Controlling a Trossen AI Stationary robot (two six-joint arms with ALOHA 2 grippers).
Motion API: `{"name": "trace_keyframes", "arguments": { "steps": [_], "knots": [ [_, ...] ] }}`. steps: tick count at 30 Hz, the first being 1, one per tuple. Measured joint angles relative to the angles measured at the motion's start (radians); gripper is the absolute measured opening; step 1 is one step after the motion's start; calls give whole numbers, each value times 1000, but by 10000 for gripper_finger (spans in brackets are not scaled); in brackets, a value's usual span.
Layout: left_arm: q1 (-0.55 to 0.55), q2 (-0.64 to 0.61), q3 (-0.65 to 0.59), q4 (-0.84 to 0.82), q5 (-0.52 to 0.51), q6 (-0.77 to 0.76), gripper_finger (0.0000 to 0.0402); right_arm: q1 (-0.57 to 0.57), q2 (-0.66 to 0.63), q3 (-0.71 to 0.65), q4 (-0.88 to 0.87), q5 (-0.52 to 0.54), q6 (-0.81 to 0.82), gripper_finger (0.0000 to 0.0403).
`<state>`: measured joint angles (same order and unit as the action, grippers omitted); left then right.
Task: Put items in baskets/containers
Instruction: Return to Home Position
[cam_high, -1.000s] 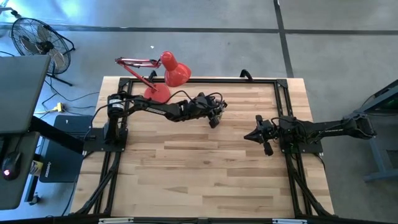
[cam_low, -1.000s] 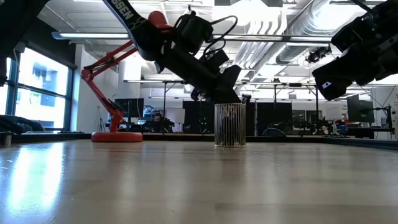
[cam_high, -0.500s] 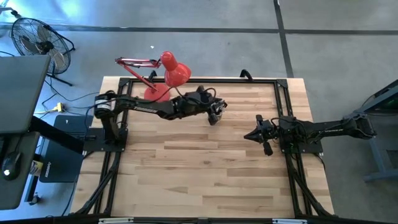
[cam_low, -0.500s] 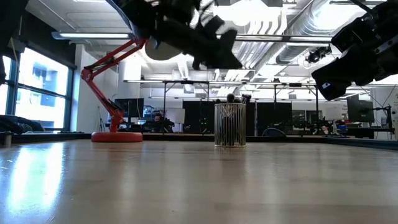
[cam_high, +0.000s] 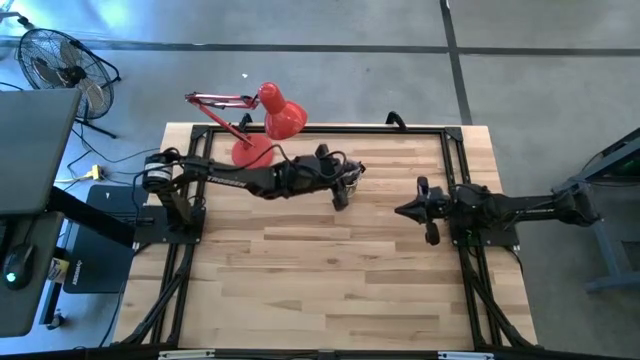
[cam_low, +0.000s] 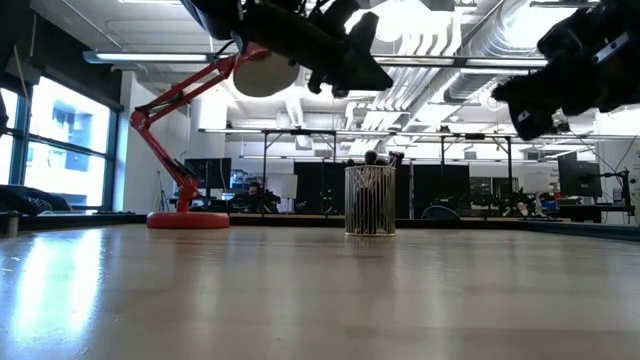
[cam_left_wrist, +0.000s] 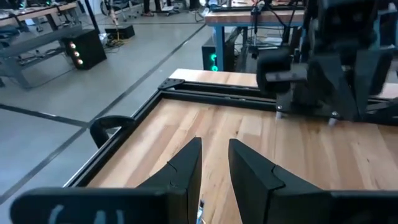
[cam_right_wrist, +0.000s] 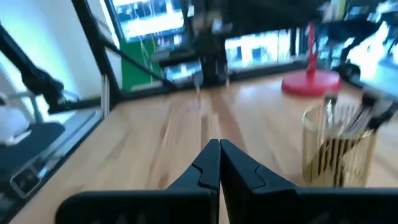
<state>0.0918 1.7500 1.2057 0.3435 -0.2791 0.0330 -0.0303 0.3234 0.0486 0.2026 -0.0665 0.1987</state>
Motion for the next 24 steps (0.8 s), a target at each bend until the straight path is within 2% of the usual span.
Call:
{"name": "trace_keyframes", "arguments": {
  "steps": [11, 17, 24],
  "knots": [
    [-3, 0, 0, -2, -3, -12, 79, -1, -323, 1, -209, 75, -66, 0],
    [-3, 0, 0, 5, -3, -14, 79, 0, -312, 3, -295, 45, -37, 0],
    [-3, 0, 0, -2, -3, -13, 79, 0, -310, 4, -294, 12, -31, 0]
  ]
}}
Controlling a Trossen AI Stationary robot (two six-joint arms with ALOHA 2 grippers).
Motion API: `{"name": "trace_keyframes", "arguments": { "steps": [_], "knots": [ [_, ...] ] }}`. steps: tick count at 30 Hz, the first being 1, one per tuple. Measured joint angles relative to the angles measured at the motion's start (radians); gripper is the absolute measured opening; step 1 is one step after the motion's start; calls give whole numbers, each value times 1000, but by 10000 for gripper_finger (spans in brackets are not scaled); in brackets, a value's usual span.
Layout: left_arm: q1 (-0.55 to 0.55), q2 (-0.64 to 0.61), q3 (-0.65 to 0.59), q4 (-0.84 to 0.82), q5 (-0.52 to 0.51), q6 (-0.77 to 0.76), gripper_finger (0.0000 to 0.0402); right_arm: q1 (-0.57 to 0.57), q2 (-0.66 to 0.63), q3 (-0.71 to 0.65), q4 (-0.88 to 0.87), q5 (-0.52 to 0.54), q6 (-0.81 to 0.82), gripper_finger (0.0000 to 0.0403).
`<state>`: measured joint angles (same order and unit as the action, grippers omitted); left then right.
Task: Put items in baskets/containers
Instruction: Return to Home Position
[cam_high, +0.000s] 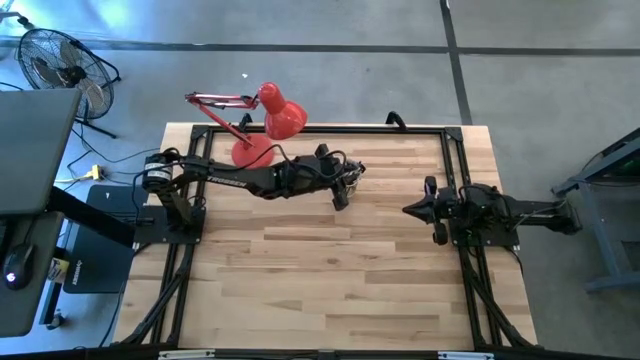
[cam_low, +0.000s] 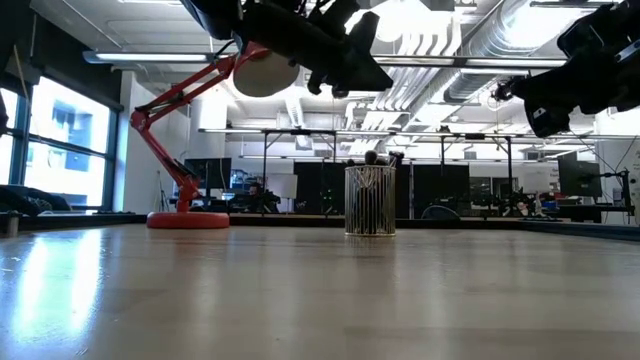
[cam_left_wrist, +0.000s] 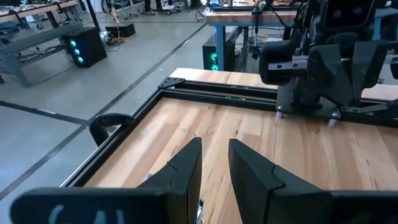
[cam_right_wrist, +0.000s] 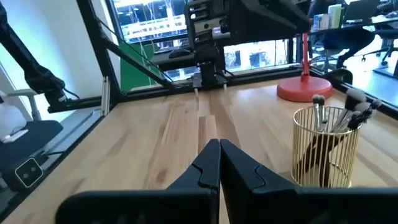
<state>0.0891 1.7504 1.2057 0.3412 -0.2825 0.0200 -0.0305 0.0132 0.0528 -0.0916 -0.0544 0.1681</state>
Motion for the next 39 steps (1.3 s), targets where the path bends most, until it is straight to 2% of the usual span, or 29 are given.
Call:
{"name": "trace_keyframes", "arguments": {
  "steps": [6, 13, 24, 30, 39],
  "knots": [
    [0, 0, 0, 1, 1, -1, 79, 0, 0, 4, -15, -1, -19, 0],
    [0, 0, 0, 1, 18, -2, 79, 0, -1, 75, -181, -9, -39, 0],
    [0, 0, 0, 10, 20, -2, 79, 0, -1, 64, -182, -10, -81, 0],
    [0, 1, 0, 18, 67, -24, 79, 0, 13, 46, -181, -16, -83, 0],
    [0, 1, 0, 28, 72, -25, 79, 0, 14, 46, -181, 2, -98, 0]
  ]
}}
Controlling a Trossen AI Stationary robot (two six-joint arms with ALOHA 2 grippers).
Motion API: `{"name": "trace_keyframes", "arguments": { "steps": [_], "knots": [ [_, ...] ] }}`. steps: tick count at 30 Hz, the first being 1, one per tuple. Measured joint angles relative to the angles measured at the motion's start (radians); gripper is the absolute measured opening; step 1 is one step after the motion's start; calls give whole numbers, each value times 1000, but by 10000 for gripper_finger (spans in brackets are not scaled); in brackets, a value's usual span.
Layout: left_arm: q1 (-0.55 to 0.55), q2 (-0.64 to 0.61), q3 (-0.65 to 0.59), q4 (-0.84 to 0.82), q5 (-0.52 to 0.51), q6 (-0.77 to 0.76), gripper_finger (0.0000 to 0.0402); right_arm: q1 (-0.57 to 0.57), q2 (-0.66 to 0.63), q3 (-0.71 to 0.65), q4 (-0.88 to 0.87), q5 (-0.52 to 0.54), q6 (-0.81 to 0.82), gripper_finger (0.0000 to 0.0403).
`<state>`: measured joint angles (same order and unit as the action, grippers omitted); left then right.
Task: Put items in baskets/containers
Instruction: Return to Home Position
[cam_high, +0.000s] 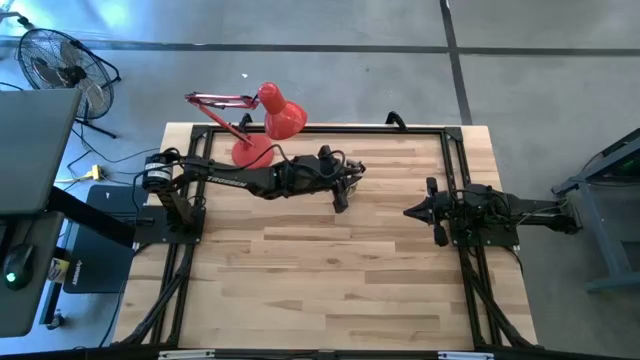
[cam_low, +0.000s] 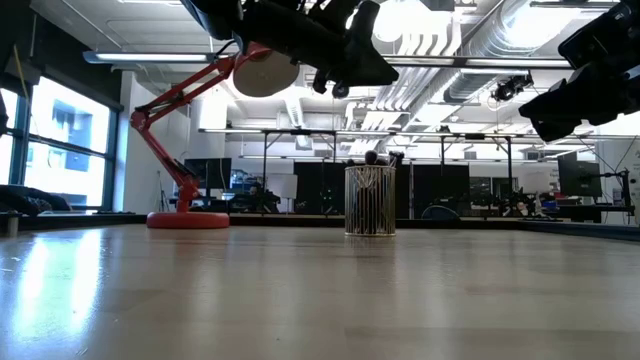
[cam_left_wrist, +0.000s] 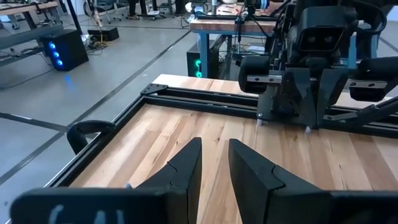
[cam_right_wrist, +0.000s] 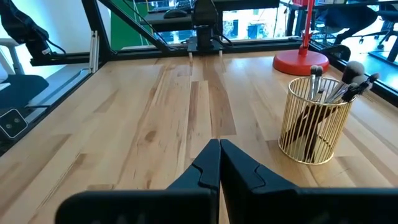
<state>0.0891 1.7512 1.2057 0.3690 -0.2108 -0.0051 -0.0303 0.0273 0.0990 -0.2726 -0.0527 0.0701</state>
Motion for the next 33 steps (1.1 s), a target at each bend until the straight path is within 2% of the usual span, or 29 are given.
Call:
{"name": "trace_keyframes", "arguments": {
  "steps": [9, 13, 19, 23, 27, 30, 33],
  "knots": [
    [2, 0, 0, 5, 5, 0, 78, 0, 0, 0, 0, 0, 7, 1],
    [-8, -49, -1, -46, 59, 9, 78, 0, 0, 0, 0, 1, 7, 4],
    [-32, -129, -2, -272, 169, 62, 77, 0, 0, 0, 0, -2, 7, 6],
    [-45, -186, -11, -389, 211, 67, 53, 0, 0, 0, 0, -2, 7, 7],
    [-65, -265, -103, -440, 222, 71, 7, 0, 0, 0, 0, -2, 7, 7],
    [-89, -355, -227, -449, 195, 10, 9, 0, 0, 0, 0, -3, 7, 8],
    [-121, -459, -361, -379, 165, -2, 2, 0, 0, 0, 0, -3, 7, 9]
  ]
}}
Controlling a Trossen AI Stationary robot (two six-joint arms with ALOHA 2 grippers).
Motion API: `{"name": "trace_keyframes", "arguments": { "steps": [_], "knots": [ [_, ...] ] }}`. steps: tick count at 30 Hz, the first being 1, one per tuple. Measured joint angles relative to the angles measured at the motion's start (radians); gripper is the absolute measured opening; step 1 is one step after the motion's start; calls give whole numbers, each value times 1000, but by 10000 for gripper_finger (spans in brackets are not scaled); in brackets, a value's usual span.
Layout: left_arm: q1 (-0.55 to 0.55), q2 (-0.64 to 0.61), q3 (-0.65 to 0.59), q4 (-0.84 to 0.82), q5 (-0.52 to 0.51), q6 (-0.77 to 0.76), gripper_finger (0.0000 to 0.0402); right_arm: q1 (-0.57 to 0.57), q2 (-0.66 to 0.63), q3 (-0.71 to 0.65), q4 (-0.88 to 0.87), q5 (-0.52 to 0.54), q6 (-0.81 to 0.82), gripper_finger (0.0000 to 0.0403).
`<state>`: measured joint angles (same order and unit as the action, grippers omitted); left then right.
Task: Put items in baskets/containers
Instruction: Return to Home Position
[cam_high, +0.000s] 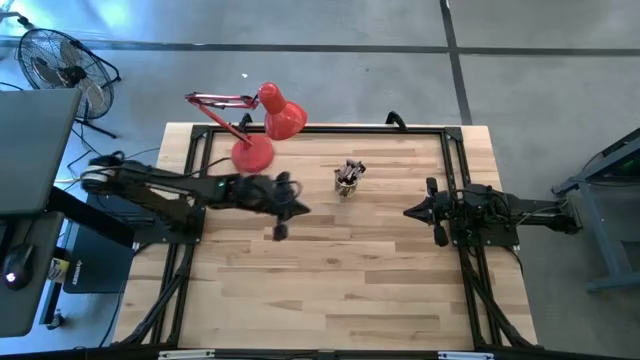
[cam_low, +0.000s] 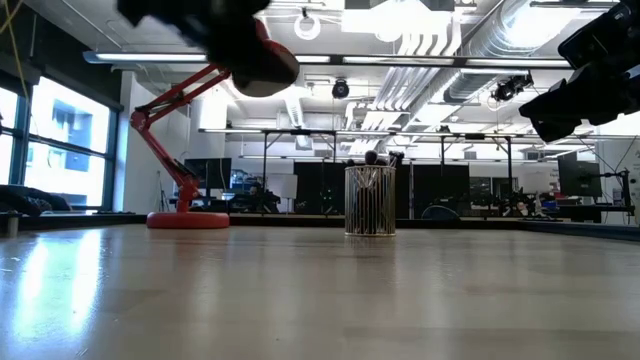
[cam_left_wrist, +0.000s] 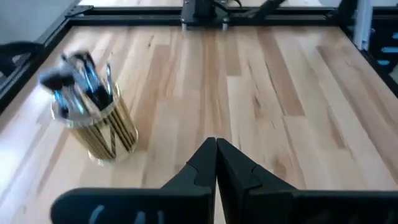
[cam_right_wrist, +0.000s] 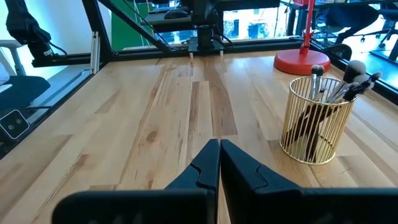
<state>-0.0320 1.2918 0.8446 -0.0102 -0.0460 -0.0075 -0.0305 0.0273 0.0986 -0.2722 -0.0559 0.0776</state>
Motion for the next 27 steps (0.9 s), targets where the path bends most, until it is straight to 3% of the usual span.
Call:
{"name": "trace_keyframes", "arguments": {
  "steps": [7, 15, 27],
  "knots": [
    [-68, -263, -288, 83, -61, -31, 1, 0, 0, 0, 0, -1, 0, 6],
    [-65, -583, -524, 95, -3, 28, 1, 0, 0, 0, 0, 0, 0, 7],
    [142, -978, -776, 118, 232, -23, 0, 0, 0, 0, 0, 0, 0, 5]
  ]
}}
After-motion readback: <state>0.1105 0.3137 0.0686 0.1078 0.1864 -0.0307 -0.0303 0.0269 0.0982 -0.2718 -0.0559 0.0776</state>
